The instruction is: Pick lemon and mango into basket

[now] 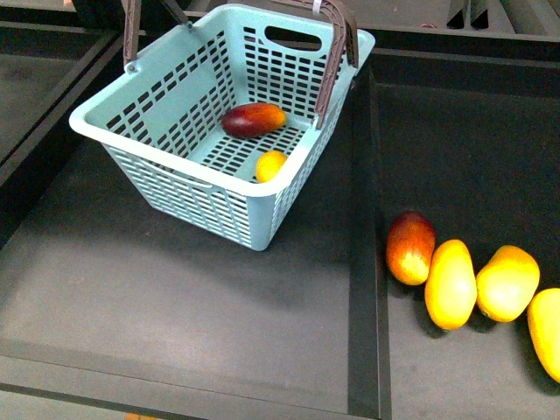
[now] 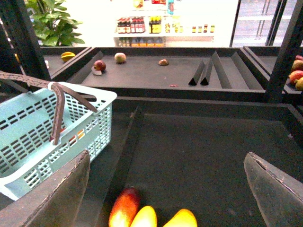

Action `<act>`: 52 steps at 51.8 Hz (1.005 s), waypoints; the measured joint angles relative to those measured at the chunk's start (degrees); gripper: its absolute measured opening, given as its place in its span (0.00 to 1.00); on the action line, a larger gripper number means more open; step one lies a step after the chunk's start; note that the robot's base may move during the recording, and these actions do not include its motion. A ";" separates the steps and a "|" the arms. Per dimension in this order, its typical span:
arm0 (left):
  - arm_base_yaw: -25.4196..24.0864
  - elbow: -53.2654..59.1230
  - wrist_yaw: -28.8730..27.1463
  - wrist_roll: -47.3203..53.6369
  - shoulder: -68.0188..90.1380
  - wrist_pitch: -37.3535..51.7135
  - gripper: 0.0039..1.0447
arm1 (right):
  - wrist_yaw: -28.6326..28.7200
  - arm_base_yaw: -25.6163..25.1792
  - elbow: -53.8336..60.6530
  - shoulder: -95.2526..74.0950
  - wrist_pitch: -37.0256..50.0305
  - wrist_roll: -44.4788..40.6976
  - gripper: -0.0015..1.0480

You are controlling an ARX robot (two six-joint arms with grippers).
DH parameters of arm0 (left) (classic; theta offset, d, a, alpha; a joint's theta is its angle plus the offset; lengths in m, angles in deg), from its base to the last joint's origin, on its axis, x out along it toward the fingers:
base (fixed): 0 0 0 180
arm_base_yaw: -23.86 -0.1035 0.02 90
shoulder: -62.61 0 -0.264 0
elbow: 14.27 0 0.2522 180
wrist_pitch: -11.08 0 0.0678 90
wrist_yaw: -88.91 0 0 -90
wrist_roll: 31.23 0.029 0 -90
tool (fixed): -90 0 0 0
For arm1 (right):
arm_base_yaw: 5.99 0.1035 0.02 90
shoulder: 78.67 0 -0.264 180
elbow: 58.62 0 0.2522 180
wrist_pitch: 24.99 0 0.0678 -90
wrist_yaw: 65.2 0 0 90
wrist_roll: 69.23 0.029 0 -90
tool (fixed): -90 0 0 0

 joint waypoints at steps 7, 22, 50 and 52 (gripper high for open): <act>0.00 0.00 -0.02 0.00 -4.15 -4.11 0.03 | 0.00 0.00 0.00 0.00 0.00 0.00 0.92; 0.00 0.00 -0.02 0.02 -9.57 -9.53 0.03 | 0.00 0.00 0.00 0.00 0.00 0.00 0.92; 0.00 0.00 -0.02 0.02 -19.89 -20.11 0.03 | 0.00 0.00 0.00 0.00 0.00 0.00 0.92; 0.00 0.00 -0.02 0.02 -19.89 -20.11 0.03 | 0.00 0.00 0.00 0.00 0.00 0.00 0.92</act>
